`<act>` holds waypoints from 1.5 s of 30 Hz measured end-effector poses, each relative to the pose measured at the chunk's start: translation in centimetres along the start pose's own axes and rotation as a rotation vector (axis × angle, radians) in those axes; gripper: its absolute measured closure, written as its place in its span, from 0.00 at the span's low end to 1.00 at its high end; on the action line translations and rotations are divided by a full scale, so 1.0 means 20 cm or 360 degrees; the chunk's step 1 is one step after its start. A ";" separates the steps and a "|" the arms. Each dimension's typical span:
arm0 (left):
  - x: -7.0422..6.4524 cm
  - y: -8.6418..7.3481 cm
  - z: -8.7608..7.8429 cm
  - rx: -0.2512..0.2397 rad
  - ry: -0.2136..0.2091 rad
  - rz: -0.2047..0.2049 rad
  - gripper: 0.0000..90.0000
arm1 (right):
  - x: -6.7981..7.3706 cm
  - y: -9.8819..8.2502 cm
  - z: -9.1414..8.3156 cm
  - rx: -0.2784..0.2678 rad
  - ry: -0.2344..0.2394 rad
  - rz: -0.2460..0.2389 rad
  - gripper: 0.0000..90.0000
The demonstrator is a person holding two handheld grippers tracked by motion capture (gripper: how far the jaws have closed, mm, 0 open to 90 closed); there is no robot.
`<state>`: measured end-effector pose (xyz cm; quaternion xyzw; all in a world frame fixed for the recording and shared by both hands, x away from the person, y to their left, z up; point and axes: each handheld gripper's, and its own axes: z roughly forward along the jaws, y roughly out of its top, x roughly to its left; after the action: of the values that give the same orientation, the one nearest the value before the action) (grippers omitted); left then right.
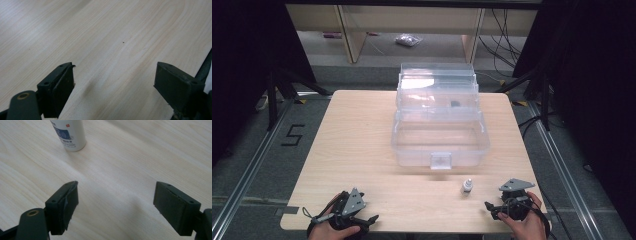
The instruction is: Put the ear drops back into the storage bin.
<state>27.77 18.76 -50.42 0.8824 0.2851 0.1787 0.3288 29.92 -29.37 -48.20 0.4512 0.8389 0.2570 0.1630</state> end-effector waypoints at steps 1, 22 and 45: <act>0.00 0.00 0.00 0.0011 -0.0007 -0.0018 0.17 | 0.00 0.00 0.00 0.0000 0.0000 0.0000 0.23; 0.00 0.00 0.00 0.0015 -0.0004 0.0000 0.17 | 0.04 0.09 -0.04 0.0083 0.0093 -0.0105 0.26; 0.00 0.00 0.01 -0.0005 0.0000 -0.0029 0.17 | 0.11 0.21 0.00 0.0191 0.0100 -0.0326 0.28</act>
<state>27.82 18.73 -50.52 0.8793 0.2928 0.1761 0.3318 31.53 -25.69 -45.81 0.3639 0.8991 0.2025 0.1348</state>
